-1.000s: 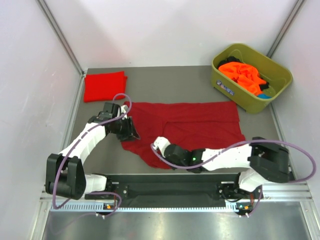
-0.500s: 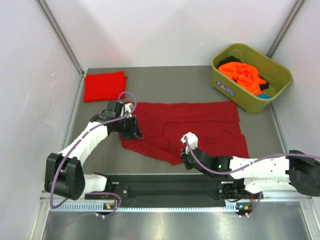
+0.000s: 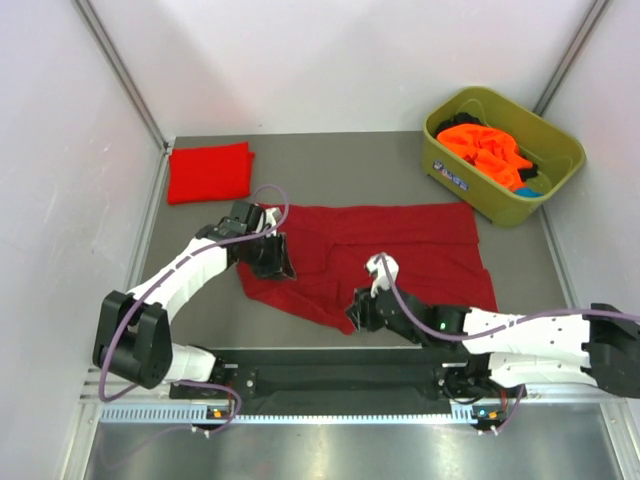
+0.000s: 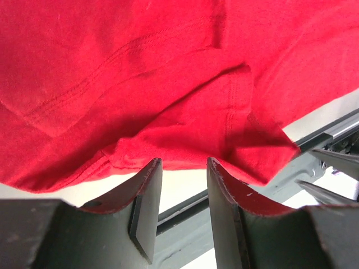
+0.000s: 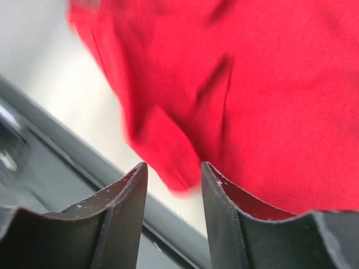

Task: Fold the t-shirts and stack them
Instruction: Fold the tshirt

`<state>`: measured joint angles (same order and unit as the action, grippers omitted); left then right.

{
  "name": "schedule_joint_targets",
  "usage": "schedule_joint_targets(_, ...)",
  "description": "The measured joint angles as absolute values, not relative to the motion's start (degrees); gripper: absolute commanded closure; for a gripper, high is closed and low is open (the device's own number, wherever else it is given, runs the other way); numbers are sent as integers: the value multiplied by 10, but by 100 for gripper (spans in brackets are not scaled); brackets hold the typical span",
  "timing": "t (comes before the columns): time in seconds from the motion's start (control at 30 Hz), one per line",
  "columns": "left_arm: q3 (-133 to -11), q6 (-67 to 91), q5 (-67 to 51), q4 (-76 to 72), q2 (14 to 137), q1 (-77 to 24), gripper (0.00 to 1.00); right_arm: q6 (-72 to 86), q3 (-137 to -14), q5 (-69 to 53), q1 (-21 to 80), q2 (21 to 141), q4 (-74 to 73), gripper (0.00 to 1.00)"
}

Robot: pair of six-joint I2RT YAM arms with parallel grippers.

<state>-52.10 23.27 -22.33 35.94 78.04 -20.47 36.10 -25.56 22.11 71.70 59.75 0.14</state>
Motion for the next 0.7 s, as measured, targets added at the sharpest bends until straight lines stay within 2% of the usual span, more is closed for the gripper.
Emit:
schedule_joint_targets(0.3, -486, 272, -223, 353, 760, -205, 58, 497, -394, 235, 617, 716, -27, 64)
schedule_joint_targets(0.47, -474, 301, -207, 344, 744, -205, 57, 563, -418, 223, 611, 791, -56, 63)
schedule_joint_targets(0.7, -475, 329, -119, 348, 736, -204, 55, 615, -437, 195, 611, 861, -57, 64)
